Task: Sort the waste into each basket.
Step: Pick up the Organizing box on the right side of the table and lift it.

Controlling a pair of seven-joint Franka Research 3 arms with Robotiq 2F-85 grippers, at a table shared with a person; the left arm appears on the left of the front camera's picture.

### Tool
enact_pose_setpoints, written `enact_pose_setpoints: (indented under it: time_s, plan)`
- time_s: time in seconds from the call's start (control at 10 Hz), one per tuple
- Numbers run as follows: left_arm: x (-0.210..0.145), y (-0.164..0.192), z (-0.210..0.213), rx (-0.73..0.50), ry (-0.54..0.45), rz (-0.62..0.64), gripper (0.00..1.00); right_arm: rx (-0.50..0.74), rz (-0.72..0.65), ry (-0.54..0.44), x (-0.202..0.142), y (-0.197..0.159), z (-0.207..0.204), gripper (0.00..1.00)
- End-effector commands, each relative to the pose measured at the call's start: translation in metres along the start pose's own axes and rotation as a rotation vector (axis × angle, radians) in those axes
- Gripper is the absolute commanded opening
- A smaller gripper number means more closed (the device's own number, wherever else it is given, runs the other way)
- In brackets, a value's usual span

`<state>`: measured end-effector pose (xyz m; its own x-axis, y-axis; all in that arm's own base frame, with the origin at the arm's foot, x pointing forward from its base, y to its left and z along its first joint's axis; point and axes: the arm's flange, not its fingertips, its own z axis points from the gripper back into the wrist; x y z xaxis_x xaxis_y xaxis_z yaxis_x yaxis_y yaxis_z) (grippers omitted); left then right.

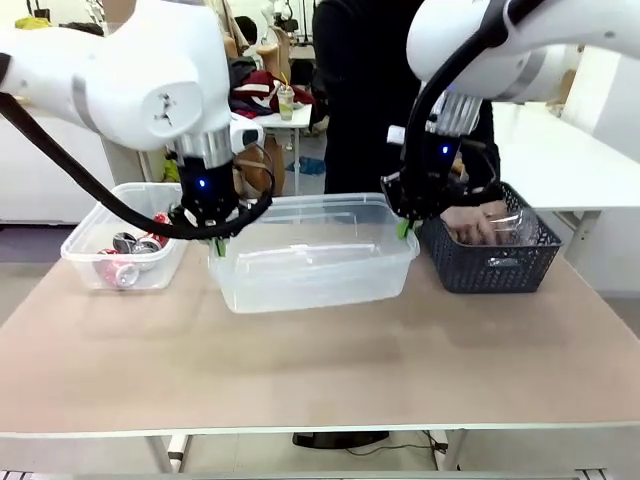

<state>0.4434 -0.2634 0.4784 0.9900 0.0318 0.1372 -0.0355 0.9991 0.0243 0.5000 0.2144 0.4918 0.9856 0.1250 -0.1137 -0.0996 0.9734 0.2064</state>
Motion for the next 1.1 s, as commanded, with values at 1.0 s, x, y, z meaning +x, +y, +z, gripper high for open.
enact_pose_setpoints:
  time_s: [1.0]
  plan:
    - [0.015, 0.003, -0.013, -0.009, 0.002, 0.037, 0.06, -0.026, 0.022, 0.074, -0.009, 0.008, -0.016, 0.08]
